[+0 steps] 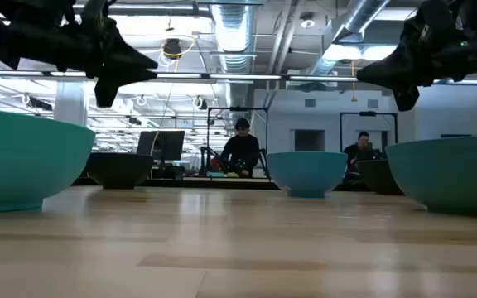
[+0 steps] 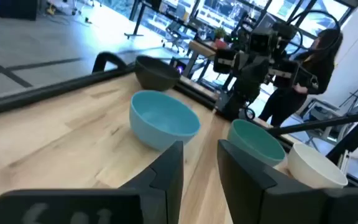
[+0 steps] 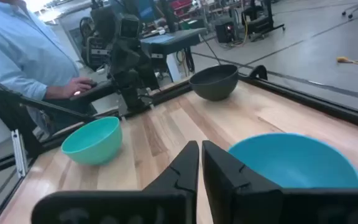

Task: Nest bowls inside each other
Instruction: Stack the right black bowl on the blue bowl

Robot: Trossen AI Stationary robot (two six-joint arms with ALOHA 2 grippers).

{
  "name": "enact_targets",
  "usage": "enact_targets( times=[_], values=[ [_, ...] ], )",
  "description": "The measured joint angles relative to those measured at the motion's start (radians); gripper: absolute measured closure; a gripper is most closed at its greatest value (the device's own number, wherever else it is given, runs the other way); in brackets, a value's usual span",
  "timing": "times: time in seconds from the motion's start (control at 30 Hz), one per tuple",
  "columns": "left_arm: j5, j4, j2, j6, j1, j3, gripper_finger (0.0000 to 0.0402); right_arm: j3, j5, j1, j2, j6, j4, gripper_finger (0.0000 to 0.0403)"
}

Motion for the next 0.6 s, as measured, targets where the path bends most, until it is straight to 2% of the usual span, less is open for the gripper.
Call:
enact_targets(
  times=[0.3,0.47,0.6],
  values=[
    [-0.001,0.019,0.001,-0.014,0.000,-0.048,0.0313,0.000,0.002,0.000,-0.001,-0.001,0.004,0.0359],
    [-0.001,0.085,0.000,-0.038,0.000,-0.059,0.0313,0.000,0.002,0.000,-0.001,-0.001,0.019,0.0359],
    [0.005,0.163,0.000,-0.032,0.000,-0.059,0.0313,0.001,0.002,0.000,-0.001,-0.002,0.100,0.0359]
  ],
)
